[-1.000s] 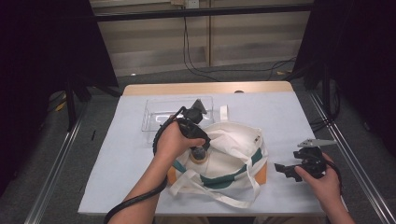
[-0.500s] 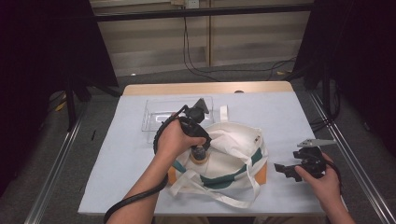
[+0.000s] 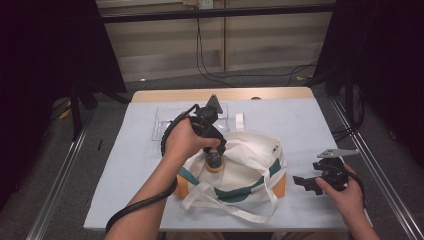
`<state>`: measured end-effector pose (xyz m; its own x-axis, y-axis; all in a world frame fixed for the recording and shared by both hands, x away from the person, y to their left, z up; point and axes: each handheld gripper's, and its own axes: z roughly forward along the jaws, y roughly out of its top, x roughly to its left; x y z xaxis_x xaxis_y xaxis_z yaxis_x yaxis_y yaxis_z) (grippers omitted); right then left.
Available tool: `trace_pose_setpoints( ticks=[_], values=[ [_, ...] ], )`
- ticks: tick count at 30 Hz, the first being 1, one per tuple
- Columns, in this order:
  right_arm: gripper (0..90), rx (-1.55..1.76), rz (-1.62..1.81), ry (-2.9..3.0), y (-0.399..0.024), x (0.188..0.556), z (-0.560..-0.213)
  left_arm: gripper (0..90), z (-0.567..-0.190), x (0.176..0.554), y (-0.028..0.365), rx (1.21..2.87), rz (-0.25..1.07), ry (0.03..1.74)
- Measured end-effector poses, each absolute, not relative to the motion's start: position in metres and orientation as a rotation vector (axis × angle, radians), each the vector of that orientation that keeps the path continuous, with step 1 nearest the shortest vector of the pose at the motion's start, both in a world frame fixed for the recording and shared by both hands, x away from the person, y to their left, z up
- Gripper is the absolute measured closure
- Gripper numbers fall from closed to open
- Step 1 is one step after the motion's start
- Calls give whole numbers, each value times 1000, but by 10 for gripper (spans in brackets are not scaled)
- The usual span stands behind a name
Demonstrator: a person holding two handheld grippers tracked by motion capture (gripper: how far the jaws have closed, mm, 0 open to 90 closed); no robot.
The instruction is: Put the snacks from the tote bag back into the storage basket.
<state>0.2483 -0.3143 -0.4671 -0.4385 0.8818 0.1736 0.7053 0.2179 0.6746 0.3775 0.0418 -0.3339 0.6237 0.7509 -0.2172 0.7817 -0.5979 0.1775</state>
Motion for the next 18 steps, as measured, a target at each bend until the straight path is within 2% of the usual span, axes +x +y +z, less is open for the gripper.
trace_pose_setpoints(
  ticks=[18],
  values=[
    [8, 1501, 1027, 2247, -314, 248, -467, 300, -316, 385, 47, 2601, -187, 1288]
  ],
)
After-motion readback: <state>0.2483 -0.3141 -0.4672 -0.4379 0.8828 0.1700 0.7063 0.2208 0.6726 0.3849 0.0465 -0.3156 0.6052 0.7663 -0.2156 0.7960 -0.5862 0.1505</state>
